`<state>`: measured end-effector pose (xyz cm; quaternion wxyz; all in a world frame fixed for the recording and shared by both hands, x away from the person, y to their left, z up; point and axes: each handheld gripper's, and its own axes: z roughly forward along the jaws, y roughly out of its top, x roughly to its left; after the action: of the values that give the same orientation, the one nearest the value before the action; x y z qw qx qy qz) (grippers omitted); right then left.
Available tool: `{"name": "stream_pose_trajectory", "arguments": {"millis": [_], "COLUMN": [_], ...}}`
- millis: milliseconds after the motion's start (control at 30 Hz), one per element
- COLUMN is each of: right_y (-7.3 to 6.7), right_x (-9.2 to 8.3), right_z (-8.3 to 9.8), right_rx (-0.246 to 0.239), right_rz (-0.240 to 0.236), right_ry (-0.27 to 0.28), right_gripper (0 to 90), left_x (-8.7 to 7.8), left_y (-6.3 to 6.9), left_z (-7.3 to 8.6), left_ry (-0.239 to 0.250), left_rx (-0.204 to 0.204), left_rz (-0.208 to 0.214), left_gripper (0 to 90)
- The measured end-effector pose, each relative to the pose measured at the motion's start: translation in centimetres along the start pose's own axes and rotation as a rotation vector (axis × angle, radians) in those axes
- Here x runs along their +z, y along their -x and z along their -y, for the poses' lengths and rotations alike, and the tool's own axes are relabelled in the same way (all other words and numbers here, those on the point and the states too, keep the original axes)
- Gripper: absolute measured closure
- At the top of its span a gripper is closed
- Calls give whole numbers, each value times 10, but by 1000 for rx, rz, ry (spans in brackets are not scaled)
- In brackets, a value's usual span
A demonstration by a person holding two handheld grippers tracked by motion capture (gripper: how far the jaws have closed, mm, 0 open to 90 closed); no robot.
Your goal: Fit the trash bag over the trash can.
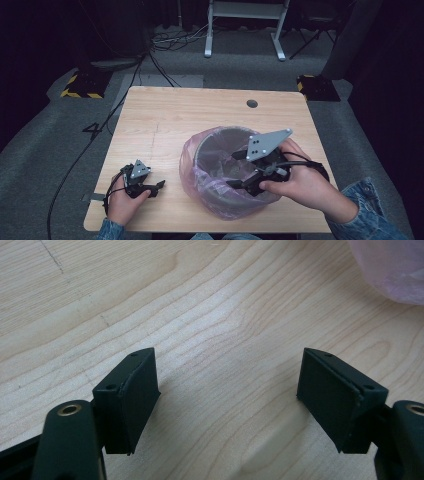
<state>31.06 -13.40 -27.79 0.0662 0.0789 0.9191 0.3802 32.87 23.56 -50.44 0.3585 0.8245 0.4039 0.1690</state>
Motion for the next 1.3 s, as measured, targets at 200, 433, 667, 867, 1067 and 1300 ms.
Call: {"name": "stream_pose_trajectory", "arguments": {"millis": [200, 433, 667, 867, 1067, 1300], "right_y": [3, 5, 13, 15, 17, 24], "right_x": [31, 68, 92, 113, 131, 145], "right_z": [-9, -13, -9, -3, 6, 17], "right_rx": [-46, -97, -95, -102, -97, -56], "right_rz": [-39, -43, -52, -63, -81, -79], "right_ry": [-109, -243, -342, -395, -441, -446], "right_gripper": [259, 262, 247, 237, 231, 211], "left_x": [0, -1, -1, -1, -1, -1], "left_y": [0, 0, 0, 0, 0, 1], "left_z": [0, 1, 1, 1, 1, 1], "left_ry": [-1, -2, -1, -1, -1, -3], "left_rx": [0, 1, 1, 2, 2, 4], "left_rz": [1, 5, 4, 5, 5, 3], "left_gripper": [244, 241, 240, 236, 235, 234]}}
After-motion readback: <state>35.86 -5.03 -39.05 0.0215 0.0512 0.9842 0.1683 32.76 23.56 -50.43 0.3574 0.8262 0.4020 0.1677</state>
